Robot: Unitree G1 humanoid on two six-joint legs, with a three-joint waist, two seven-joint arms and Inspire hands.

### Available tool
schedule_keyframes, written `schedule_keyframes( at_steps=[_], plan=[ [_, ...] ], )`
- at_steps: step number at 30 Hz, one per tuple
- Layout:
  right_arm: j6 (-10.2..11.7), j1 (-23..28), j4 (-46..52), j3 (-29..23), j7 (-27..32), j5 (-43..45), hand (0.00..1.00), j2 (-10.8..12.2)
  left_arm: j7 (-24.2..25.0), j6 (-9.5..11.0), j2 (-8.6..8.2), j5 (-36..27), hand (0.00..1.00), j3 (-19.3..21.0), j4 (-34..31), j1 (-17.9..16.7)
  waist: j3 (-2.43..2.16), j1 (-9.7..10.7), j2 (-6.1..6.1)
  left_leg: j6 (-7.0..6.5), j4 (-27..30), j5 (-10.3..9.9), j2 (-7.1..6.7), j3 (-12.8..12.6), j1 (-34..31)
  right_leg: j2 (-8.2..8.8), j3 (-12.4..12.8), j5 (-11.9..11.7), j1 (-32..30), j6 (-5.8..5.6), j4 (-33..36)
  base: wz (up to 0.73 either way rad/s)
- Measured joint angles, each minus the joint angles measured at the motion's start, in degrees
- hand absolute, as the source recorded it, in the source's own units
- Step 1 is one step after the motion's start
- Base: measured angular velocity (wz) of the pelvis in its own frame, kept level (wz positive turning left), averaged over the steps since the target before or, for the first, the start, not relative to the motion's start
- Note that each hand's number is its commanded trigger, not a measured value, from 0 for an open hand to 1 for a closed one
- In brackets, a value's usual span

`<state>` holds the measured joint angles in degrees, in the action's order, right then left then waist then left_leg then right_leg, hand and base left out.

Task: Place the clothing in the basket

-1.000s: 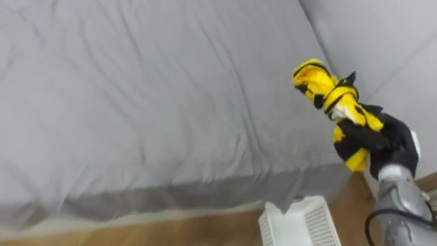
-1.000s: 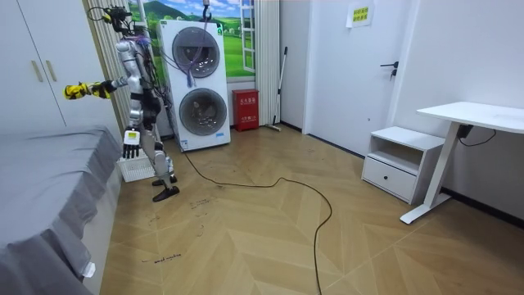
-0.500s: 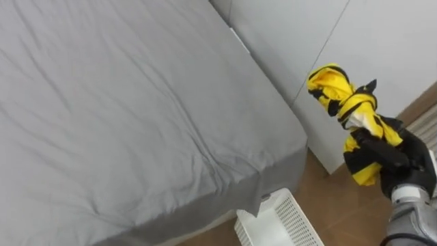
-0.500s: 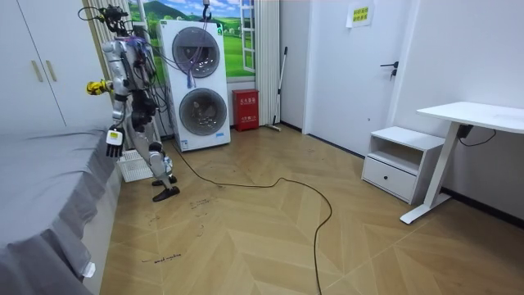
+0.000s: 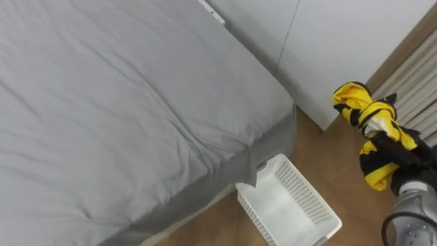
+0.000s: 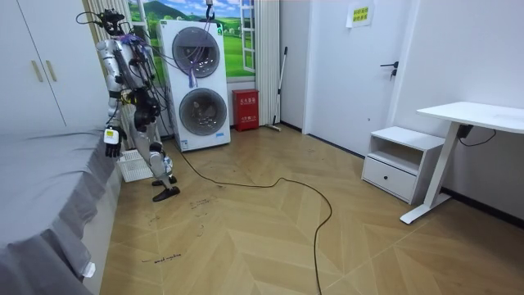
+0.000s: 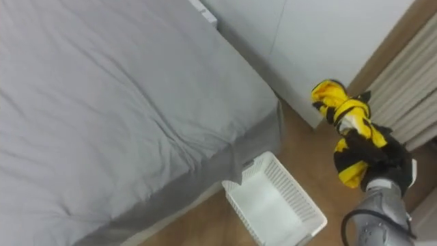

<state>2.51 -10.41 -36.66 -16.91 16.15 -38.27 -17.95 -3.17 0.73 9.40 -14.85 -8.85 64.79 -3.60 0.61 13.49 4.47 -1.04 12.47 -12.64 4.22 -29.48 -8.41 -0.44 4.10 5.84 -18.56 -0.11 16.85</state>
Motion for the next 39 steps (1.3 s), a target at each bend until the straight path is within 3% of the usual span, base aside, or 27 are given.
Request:
schedule_keyframes(
  at_steps=[7, 12, 16, 17, 19, 20, 21, 30, 39],
  plan=[
    [-0.04, -5.03, -6.66, 0.13, 1.28, 2.68, 1.0, -0.39, 0.41, -0.52, 0.3, -1.28, 0.0, -0.62, -0.52, 3.31, 0.01, -1.45, 0.41, -0.8, 0.24, 1.76, -0.97, 0.2, -5.58, 0.99, 0.14, 0.06, -6.86, 0.27, 2.49, 0.02],
    [-0.04, -9.73, -12.54, 2.18, 1.43, 2.21, 1.0, -1.01, 0.4, -1.74, 0.29, -1.31, 0.0, -1.84, -0.49, 6.65, 0.73, -2.82, -0.71, -1.25, 0.2, 3.22, -1.95, 1.74, -8.38, 2.05, -1.13, 0.26, -9.88, 0.48, 3.93, 0.18],
    [-0.07, -12.32, -15.21, 2.59, 1.82, 1.63, 1.0, -1.0, 0.31, -1.71, 0.28, -1.41, 0.0, -4.12, -0.38, 8.07, 0.93, -3.25, -1.01, -1.53, 0.16, 3.94, -2.01, 3.53, -10.89, 2.77, -2.82, 0.22, -11.68, 0.54, 4.15, 0.29],
    [-0.07, -12.45, -15.44, 2.59, 1.94, 1.54, 0.88, -1.01, 0.24, -1.72, 0.28, -1.31, 0.0, -4.33, -0.38, 8.08, 1.0, -3.42, -1.11, -1.55, 0.14, 4.0, -2.0, 3.67, -11.01, 2.82, -2.92, 0.22, -11.74, 0.55, 4.15, 0.15],
    [-0.08, -13.31, -17.18, 2.59, 2.17, 1.44, 0.53, -1.02, 0.05, -1.99, 0.26, -1.27, 0.0, -4.45, -0.37, 8.08, 1.2, -4.01, -1.46, -1.59, 0.15, 4.18, -1.98, 3.74, -11.23, 2.92, -3.18, 0.23, -11.81, 0.55, 4.08, 0.05],
    [-0.08, -13.3, -17.5, 2.59, 2.53, 1.04, 0.06, -1.02, 0.02, -2.02, 0.26, -1.27, 0.0, -4.5, -0.39, 8.15, 1.19, -4.37, -1.47, -1.59, 0.17, 4.19, -2.0, 4.03, -11.57, 3.0, -3.45, 0.22, -11.94, 0.54, 4.02, 0.11],
    [-0.08, -13.3, -17.86, 2.62, 2.67, -0.2, 0.0, -1.03, 0.0, -2.02, 0.35, -1.34, 0.0, -4.58, -0.4, 8.27, 1.18, -4.53, -1.48, -1.65, 0.24, 4.23, -2.04, 4.43, -12.07, 3.17, -3.9, 0.22, -12.18, 0.54, 4.12, 0.14],
    [-0.17, -13.2, -19.14, 4.54, 2.43, -2.01, 0.0, -1.02, 0.0, -2.15, 0.63, -2.7, 0.0, -5.52, 0.1, 9.36, 1.14, -5.83, -1.45, -1.69, 0.35, 4.27, -2.1, 5.72, -12.98, 3.48, -5.34, 0.23, -12.23, 0.54, 3.81, 0.08],
    [-0.18, -13.07, -22.48, 4.51, 2.47, -1.99, 0.0, -1.02, -0.01, -2.74, 0.64, -3.43, 0.0, -5.5, 2.68, 9.83, 1.1, -5.86, -1.55, -1.92, 0.36, 4.52, -2.4, 6.16, -12.87, 3.89, -5.83, 0.23, -12.02, 0.53, 4.03, 0.02]
  ],
)
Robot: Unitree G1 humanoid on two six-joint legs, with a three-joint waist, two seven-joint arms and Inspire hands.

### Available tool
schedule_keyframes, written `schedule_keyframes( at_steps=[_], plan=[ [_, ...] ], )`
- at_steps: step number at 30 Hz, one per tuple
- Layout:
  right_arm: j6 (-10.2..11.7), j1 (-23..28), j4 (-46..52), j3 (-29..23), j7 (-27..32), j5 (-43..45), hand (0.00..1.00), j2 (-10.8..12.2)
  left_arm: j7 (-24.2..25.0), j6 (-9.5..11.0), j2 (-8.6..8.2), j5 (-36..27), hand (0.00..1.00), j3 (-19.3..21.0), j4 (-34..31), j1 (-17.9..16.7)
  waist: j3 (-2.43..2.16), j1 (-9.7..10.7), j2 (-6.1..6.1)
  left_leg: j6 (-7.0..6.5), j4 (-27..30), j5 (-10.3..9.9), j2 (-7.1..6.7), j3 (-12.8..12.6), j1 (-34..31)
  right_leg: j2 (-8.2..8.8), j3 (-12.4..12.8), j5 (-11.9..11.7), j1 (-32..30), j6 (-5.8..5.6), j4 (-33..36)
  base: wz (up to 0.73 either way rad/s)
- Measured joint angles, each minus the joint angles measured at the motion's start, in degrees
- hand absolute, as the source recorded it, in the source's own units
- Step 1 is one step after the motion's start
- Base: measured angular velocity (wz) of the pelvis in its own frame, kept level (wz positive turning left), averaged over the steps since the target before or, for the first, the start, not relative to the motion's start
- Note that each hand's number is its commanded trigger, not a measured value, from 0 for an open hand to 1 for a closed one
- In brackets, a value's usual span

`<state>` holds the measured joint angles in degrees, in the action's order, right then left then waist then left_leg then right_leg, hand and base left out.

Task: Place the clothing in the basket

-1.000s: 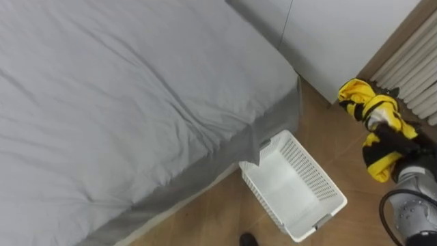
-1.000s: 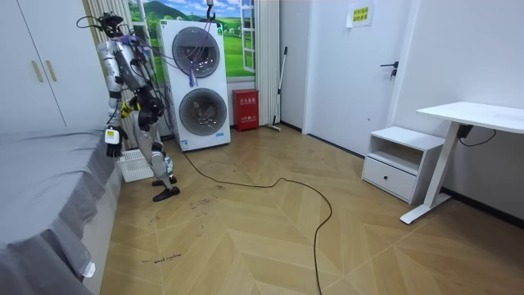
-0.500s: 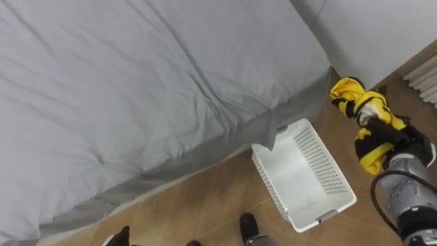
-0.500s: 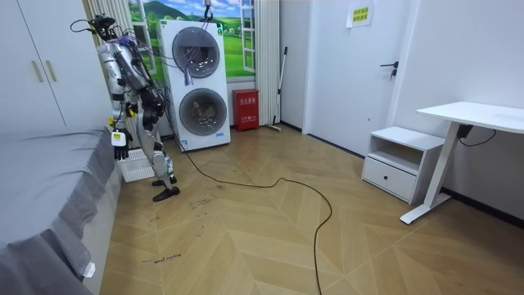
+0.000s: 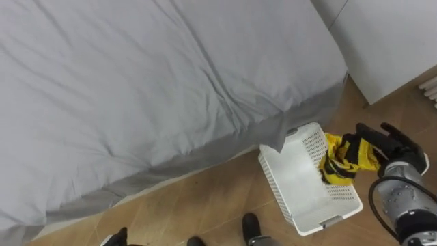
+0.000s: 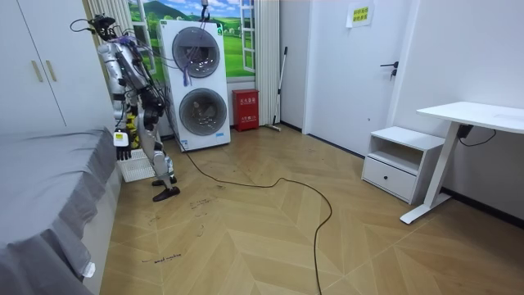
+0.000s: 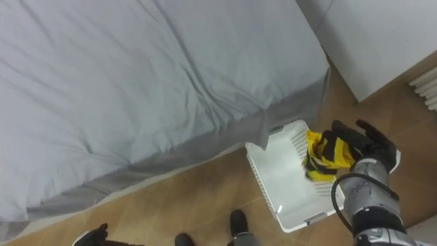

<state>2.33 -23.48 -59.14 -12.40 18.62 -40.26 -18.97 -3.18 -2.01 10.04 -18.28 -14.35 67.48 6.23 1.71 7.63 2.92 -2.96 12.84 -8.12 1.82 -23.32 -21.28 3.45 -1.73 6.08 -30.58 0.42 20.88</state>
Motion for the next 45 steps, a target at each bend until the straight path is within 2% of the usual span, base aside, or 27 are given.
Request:
schedule_keyframes(
  at_steps=[19, 22, 25, 27, 33, 37, 38, 40, 42, 45],
  plan=[
    [0.14, 0.06, 0.99, 0.04, 2.5, 0.14, 0.0, 0.07, -0.01, 0.05, 0.06, -0.23, 0.0, -0.11, 1.37, 0.26, -0.07, 0.01, -0.91, -0.33, 0.41, 0.21, -0.33, 0.65, 0.23, 0.44, -0.08, -0.23, 0.72, -0.36, -0.12, 0.01],
    [0.27, 1.01, 1.64, 1.97, 2.34, 0.47, 0.0, 0.2, -0.01, 0.07, 0.06, -0.43, 0.0, -0.44, 1.29, 0.32, -0.06, 0.0, -1.34, -0.33, 0.34, 0.22, -0.3, 0.73, 0.74, 0.42, -0.17, -0.22, 1.28, -0.34, -0.21, 0.0],
    [0.3, 3.78, 1.86, 4.63, 1.06, 0.49, 0.0, 0.5, 0.01, 0.62, 0.06, -1.66, 0.0, -1.66, 1.35, 0.09, -0.3, -0.04, -2.29, -0.28, -0.14, 0.24, -0.3, 1.2, 2.19, 0.39, -0.56, -0.09, 3.07, -0.33, -0.91, 0.07],
    [0.34, 6.51, 4.05, 5.21, -0.31, 0.01, 0.0, 0.87, 0.24, 1.35, 0.13, -2.34, 0.0, -1.65, 1.23, -0.01, -0.3, -0.14, -3.08, -0.27, -0.2, 0.23, -0.29, 1.51, 2.52, 0.43, -1.02, -0.09, 3.67, -0.35, -1.45, 0.08],
    [1.44, 8.79, 7.12, 7.41, -2.52, 0.0, 0.0, 0.96, 0.38, 2.12, 0.25, -2.46, 0.0, -1.6, 1.17, -0.69, -0.4, -0.22, -3.29, -0.27, -1.12, 0.22, -0.29, 1.64, 3.9, -0.13, -1.26, -0.58, 5.14, -0.47, -2.25, 0.0],
    [1.56, 12.71, 12.21, 7.62, -5.11, 0.24, 0.0, 1.75, 0.4, 2.36, 0.23, -2.29, 0.0, -1.44, 1.07, -1.63, -0.49, -0.24, -3.41, -0.21, -1.55, 0.19, -0.24, 1.62, 5.59, -0.29, -1.28, -0.47, 6.85, -0.45, -2.75, 0.0],
    [1.59, 14.25, 12.92, 8.01, -5.72, 0.27, 0.0, 2.06, 0.4, 2.38, 0.24, -2.11, 0.0, -0.88, 0.8, -2.27, -0.64, -0.28, -3.55, -0.06, -1.68, 0.1, -0.1, 1.74, 6.32, -0.55, -1.25, -0.52, 7.88, -0.43, -3.36, 0.0],
    [1.59, 16.67, 12.94, 8.65, -6.81, -0.32, 0.0, 2.75, 0.39, 2.38, 0.24, -2.0, 0.0, 0.54, -0.07, -4.02, -1.53, -0.34, -3.77, 0.18, -1.95, -0.04, 0.14, 1.95, 7.24, -0.69, -1.67, -0.6, 9.21, -0.35, -4.27, 0.07],
    [1.68, 20.01, 12.07, 9.26, -7.83, -0.15, 0.0, 4.57, 0.32, 2.38, 0.19, -0.62, 0.0, 1.7, -1.0, -6.0, -1.75, -0.22, -3.86, 0.42, -2.24, -0.19, 0.44, 3.12, 9.36, -0.96, -3.13, -0.83, 12.78, -0.24, -6.24, 0.24],
    [1.79, 23.17, 7.43, 11.29, -10.22, -2.01, 0.0, 7.12, -0.01, 2.49, -0.29, 1.04, 0.0, 1.74, -1.15, -7.82, -1.84, -0.3, -3.77, 0.8, -3.19, -0.38, 0.5, 4.4, 12.95, -1.31, -4.22, -0.85, 17.55, -0.26, -8.53, 0.2]
  ],
)
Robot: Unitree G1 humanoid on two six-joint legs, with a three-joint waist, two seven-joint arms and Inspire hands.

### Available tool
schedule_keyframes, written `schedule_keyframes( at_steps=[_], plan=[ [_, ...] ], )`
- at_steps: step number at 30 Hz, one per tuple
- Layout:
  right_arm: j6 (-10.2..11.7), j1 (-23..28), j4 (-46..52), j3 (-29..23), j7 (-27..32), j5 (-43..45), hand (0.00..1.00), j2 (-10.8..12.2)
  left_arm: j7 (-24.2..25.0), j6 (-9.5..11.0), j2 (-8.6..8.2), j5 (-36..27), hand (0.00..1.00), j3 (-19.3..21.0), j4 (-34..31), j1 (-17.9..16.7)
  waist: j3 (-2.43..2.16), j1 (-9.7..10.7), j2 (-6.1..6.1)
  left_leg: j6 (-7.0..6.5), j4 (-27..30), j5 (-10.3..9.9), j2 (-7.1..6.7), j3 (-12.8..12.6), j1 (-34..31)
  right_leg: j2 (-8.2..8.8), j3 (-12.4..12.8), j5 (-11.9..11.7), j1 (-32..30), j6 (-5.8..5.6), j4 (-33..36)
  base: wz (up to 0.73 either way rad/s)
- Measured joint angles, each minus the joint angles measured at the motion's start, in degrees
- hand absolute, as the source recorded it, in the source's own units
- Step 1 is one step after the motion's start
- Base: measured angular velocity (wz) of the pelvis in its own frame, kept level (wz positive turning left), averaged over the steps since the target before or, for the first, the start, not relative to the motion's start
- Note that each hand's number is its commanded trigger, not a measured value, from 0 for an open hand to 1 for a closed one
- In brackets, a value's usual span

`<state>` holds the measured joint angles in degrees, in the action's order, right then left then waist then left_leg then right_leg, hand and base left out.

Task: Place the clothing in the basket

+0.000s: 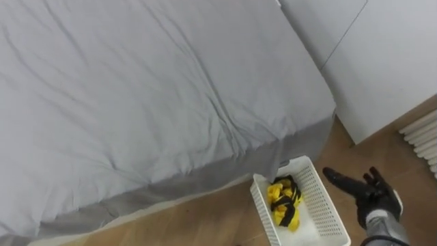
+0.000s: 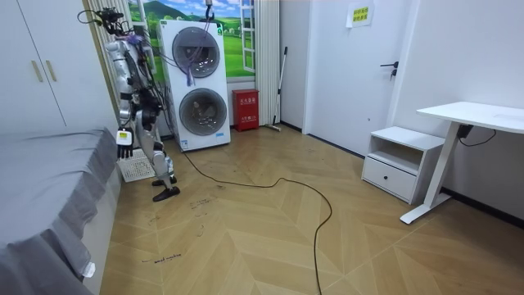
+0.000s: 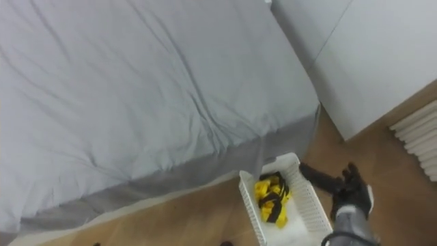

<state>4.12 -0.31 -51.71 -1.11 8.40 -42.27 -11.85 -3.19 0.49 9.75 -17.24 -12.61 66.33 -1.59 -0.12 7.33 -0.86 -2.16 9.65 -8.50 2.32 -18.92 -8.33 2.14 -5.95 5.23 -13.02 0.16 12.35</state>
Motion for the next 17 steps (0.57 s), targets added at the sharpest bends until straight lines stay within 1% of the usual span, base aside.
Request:
schedule_keyframes(
  at_steps=[1, 3, 5, 6, 7, 8, 9, 10, 11, 12, 13, 14, 16, 17],
  plan=[
    [-0.03, 0.69, -0.89, 0.2, -0.5, -0.61, 0.0, 0.57, 0.0, 0.11, -0.07, 0.11, 0.0, 0.0, -0.01, -0.3, -0.02, -0.07, 0.02, 0.1, -0.16, -0.06, -0.02, 0.3, 0.71, -0.01, -0.17, 0.07, 0.86, -0.04, -0.33, 0.2],
    [-0.04, 2.89, -4.25, 0.24, -2.33, -1.22, 0.0, 2.73, -0.01, 1.28, -0.4, 1.9, 0.0, 1.7, -0.09, -1.88, -0.06, -0.05, 0.22, 0.32, -0.44, -0.24, -0.2, 2.03, 2.48, -0.02, -1.13, 0.38, 3.72, -0.2, -1.63, 0.29],
    [0.02, 3.25, -8.05, 0.07, -3.62, -1.21, 0.0, 3.68, -0.02, 2.01, -0.78, 2.79, 0.0, 3.57, -0.1, -2.73, -0.05, -0.15, 0.26, 0.37, -0.81, -0.27, -0.28, 2.61, 3.53, 0.01, -1.95, 0.52, 5.23, -0.27, -2.09, 0.27],
    [0.02, 3.76, -9.8, 0.18, -3.99, -1.22, 0.0, 3.87, -0.03, 2.34, -1.21, 3.36, 0.0, 4.41, -0.16, -3.82, 0.09, -0.52, 0.58, 0.37, -1.03, -0.27, -0.48, 3.58, 4.31, 0.12, -2.58, 0.65, 6.67, -0.39, -2.73, 0.29],
    [0.02, 3.91, -10.83, 0.25, -4.11, -1.18, 0.0, 3.86, -0.12, 2.49, -1.43, 3.34, 0.0, 4.63, -0.31, -4.12, 0.14, -0.65, 0.63, 0.38, -1.09, -0.28, -0.61, 3.93, 4.71, 0.21, -2.91, 0.82, 7.17, -0.48, -2.78, 0.33],
    [0.01, 4.22, -12.78, 0.45, -4.28, -0.66, 0.0, 3.93, -0.16, 2.62, -1.63, 3.32, 0.0, 4.7, -1.25, -4.68, 0.16, -1.19, 0.69, 0.39, -1.31, -0.29, -0.84, 4.48, 5.24, 0.37, -3.44, 1.15, 7.96, -0.58, -2.77, 0.29],
    [-0.01, 4.53, -14.58, 0.8, -4.39, -0.4, 0.0, 3.99, -0.16, 2.94, -1.87, 3.29, 0.0, 4.85, -1.81, -5.49, 0.25, -1.62, 0.53, 0.4, -1.57, -0.3, -1.0, 5.19, 5.97, 0.59, -4.11, 1.57, 8.8, -0.69, -2.73, 0.29],
    [-0.07, 4.6, -15.6, 1.03, -4.48, -0.25, 0.0, 4.02, -0.17, 3.19, -2.01, 3.35, 0.0, 5.22, -2.02, -5.81, 0.25, -1.74, 0.47, 0.4, -1.72, -0.3, -1.08, 5.49, 6.36, 0.68, -4.44, 1.8, 9.25, -0.76, -2.72, 0.29],
    [-0.17, 4.72, -17.54, 1.01, -4.86, 0.06, 0.0, 4.2, -0.23, 3.67, -2.29, 3.56, 0.0, 6.04, -2.09, -6.66, 0.33, -2.25, 0.36, 0.46, -2.03, -0.37, -1.23, 6.03, 7.45, 0.8, -5.04, 2.2, 10.47, -0.85, -2.79, 0.28],
    [-0.47, 4.99, -18.92, 1.02, -5.05, 0.04, 0.0, 4.45, -0.26, 3.74, -2.34, 4.1, 0.0, 6.81, -2.17, -6.94, 0.4, -2.82, 0.21, 0.5, -2.07, -0.58, -1.32, 6.64, 8.3, 0.91, -5.53, 2.64, 11.56, -0.97, -2.81, 0.24],
    [-0.55, 5.02, -19.64, 1.02, -5.27, 0.05, 0.0, 4.58, -0.36, 3.75, -2.35, 4.13, 0.0, 7.11, -2.17, -7.11, 0.45, -2.91, 0.13, 0.55, -2.08, -0.69, -1.34, 6.83, 8.68, 0.93, -5.73, 2.8, 11.93, -1.0, -2.83, 0.23],
    [-0.91, 5.36, -20.14, 1.22, -5.59, 0.06, 0.0, 4.76, -0.53, 3.76, -2.33, 4.08, 0.0, 7.46, -2.18, -7.7, 0.42, -3.1, 0.11, 0.57, -2.05, -0.86, -1.44, 7.48, 9.07, 1.03, -6.35, 3.11, 12.4, -1.07, -2.91, 0.3],
    [-1.41, 6.2, -20.97, 1.9, -5.61, 0.56, 0.0, 5.14, -0.98, 3.77, -2.59, 4.11, 0.0, 8.15, -2.34, -8.36, 0.43, -3.11, 0.14, 0.57, -2.1, -0.93, -2.09, 9.16, 9.78, 1.26, -8.1, 3.4, 14.25, -1.25, -3.79, 0.39],
    [-1.73, 6.18, -21.38, 2.0, -5.57, 0.97, 0.0, 5.29, -1.11, 3.77, -2.63, 4.15, 0.0, 8.2, -2.43, -8.46, 0.41, -3.1, 0.12, 0.58, -2.13, -0.98, -2.12, 9.63, 10.0, 1.35, -8.49, 3.58, 14.56, -1.33, -3.77, 0.2]
  ],
)
